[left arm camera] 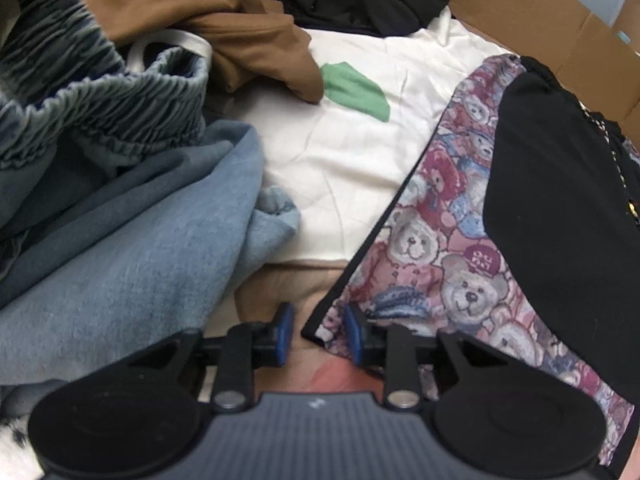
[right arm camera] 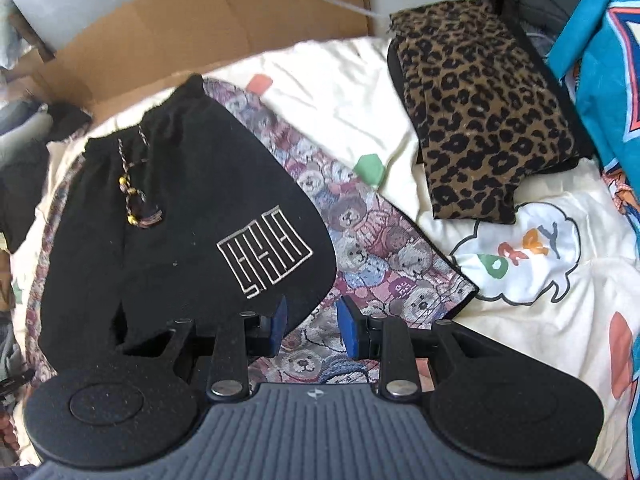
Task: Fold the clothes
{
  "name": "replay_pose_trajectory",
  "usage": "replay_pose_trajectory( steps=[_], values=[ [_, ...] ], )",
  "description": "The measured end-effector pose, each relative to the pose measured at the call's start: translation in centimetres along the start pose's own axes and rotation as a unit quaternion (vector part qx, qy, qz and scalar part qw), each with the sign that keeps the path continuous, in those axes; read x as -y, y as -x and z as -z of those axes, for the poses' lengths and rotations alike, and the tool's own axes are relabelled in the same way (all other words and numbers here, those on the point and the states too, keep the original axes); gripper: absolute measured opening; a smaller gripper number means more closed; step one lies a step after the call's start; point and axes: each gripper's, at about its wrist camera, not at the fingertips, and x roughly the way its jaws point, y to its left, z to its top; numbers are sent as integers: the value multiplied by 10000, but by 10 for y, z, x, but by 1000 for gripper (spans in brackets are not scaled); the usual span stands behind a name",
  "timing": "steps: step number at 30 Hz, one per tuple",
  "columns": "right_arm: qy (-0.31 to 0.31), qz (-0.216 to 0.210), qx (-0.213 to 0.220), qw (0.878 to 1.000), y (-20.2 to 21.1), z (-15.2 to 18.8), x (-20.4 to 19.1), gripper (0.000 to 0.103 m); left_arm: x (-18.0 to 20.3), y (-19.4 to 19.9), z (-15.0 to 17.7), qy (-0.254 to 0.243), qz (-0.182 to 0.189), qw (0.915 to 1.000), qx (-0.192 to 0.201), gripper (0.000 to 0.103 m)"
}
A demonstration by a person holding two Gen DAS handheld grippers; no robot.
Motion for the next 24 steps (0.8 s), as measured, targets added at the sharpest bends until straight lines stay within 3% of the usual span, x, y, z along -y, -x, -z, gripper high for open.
replay_pose_trajectory(
  steps=[5, 10, 16, 24],
  values=[
    [560, -42, 74, 9984, 11, 2, -3, 38, 5, 1, -9, 378, -107, 9991, -187, 8],
    [61, -19, 278, 9996, 34, 9, 8, 38, 15, 13, -16, 265, -196, 9988, -372, 7],
    [276, -51, 448, 9986, 64, 8, -2, 39, 20, 46, -28, 681, -50, 9974, -224, 7],
    [277, -286, 919, 9950, 109, 4, -20, 46, 53, 88, -64, 353, 151, 9993, 35, 7]
  ],
)
